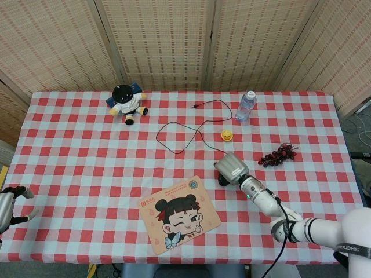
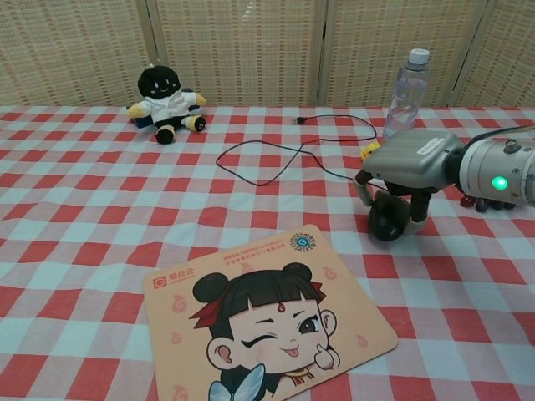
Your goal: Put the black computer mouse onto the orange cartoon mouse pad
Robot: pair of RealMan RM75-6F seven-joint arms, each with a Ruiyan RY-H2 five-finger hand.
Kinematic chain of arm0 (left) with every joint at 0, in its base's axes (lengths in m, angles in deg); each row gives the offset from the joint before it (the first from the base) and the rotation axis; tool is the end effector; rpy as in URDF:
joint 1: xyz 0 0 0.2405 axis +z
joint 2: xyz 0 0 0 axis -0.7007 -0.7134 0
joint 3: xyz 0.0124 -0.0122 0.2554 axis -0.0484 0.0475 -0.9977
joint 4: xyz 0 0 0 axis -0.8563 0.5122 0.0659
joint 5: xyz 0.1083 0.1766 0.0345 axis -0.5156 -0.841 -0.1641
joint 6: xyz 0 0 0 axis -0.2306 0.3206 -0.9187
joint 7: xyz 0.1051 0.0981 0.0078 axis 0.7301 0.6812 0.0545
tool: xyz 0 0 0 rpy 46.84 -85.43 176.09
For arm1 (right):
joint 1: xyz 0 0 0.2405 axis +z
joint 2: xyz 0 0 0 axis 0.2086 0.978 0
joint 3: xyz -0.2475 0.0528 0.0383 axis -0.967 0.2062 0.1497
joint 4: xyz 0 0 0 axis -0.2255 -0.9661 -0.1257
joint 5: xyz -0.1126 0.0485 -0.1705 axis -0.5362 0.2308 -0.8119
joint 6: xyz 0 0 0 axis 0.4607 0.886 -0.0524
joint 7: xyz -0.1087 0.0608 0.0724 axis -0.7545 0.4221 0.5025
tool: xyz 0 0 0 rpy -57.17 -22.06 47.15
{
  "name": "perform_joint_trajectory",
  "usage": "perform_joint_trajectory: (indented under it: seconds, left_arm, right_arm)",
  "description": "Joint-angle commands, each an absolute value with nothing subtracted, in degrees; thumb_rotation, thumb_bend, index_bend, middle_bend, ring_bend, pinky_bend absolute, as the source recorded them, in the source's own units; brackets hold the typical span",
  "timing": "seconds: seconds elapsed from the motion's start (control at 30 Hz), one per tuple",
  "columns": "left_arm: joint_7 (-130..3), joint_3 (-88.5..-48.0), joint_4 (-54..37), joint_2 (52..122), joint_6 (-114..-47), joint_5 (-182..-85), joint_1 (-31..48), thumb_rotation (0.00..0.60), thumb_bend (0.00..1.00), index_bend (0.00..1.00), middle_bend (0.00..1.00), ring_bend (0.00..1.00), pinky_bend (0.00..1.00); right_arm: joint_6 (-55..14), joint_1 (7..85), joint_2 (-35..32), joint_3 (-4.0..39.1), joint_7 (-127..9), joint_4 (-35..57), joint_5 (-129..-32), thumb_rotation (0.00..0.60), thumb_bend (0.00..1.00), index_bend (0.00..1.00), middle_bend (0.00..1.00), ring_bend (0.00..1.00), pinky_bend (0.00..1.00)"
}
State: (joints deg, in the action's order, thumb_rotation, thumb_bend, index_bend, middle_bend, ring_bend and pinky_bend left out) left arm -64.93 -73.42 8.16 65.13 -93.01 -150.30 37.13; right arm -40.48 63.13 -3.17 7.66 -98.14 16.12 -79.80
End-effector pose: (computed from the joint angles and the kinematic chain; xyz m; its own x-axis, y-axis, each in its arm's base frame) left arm -0.3433 0.1949 0.1717 0.4341 0.1192 0.8930 0.8892 0.1021 -0.4459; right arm -0.1711 -0.3562 -0.0237 0.8687 -0.1728 0.4641 -0.4672 -0.5968 0.6523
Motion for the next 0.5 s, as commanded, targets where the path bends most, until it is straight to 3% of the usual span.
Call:
perform_joint_trajectory:
  seconds: [0.03,0.5]
  left_arm:
    - [-64.81,-73.41,8.19,65.13,-93.07,-150.26,37.16,0.600,0.17,0.61,0.48,0.38,0.55]
    - [-63.05,-74.07,7.51,65.54,-93.81,-150.90,37.67,0.600,0.17,0.61,0.48,0.38,0.55]
  right_arm:
    - [-39.79,63.41,-2.15,8.03,-99.09,17.80,-79.52,0.600,0.00,0.50,1.00,0.97,1.00]
    - [-38.38,65.81,-0.64,9.38,-102.51,23.87,-80.53,0.600,0.00,0.50,1.00,0.97,1.00]
